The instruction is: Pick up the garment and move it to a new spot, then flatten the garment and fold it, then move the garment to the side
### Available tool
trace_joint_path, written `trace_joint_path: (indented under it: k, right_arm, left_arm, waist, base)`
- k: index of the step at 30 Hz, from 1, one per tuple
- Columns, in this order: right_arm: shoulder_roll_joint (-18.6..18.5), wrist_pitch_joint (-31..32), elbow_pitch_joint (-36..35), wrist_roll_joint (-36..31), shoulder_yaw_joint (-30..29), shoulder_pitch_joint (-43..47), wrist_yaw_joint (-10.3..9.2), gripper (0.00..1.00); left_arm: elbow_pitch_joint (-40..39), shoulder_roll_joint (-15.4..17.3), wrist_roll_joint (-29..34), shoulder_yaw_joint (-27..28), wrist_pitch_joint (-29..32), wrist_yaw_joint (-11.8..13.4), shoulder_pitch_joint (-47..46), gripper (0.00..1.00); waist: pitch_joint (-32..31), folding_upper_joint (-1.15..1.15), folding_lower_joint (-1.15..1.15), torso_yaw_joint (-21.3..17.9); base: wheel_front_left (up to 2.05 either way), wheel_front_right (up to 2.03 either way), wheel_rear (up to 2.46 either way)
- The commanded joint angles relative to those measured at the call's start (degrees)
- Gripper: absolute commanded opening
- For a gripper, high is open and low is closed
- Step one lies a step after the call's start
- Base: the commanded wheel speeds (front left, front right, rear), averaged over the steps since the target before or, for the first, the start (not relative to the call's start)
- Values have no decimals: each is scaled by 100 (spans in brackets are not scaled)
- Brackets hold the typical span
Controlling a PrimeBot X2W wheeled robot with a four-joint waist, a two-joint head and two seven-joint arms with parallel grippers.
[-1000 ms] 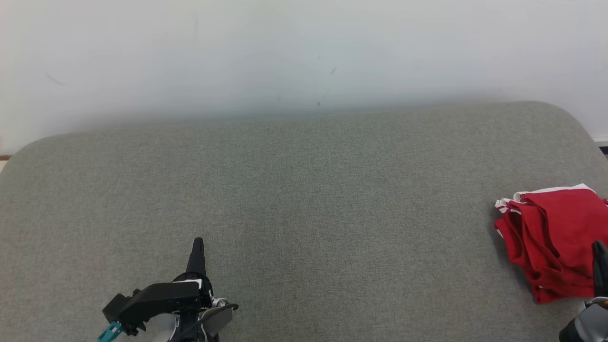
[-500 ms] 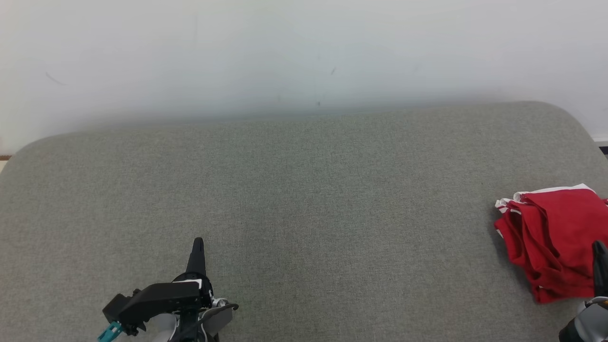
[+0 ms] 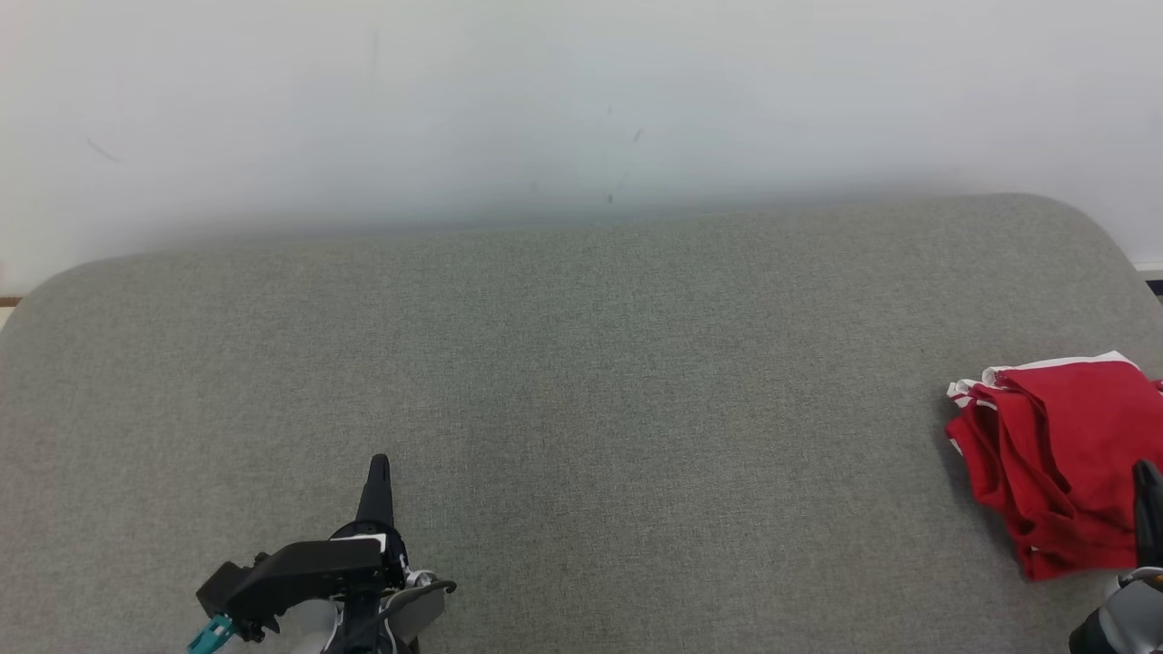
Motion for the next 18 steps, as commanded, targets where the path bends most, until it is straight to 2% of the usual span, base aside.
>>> trace_joint_path:
  k: [1, 18]
  right_arm:
    - [9, 23, 5, -7, -6, -17, 2, 0]
    - [14, 29, 5, -16, -18, -20, 2, 0]
  left_arm:
    - [18, 3, -18, -2, -16, -26, -26, 0]
    - [17, 3, -18, -2, -16, -26, -26, 0]
  waist:
    - [0, 0, 0, 0]
    - [0, 0, 0, 0]
  base:
    - [0, 0, 0]
    - [0, 0, 0]
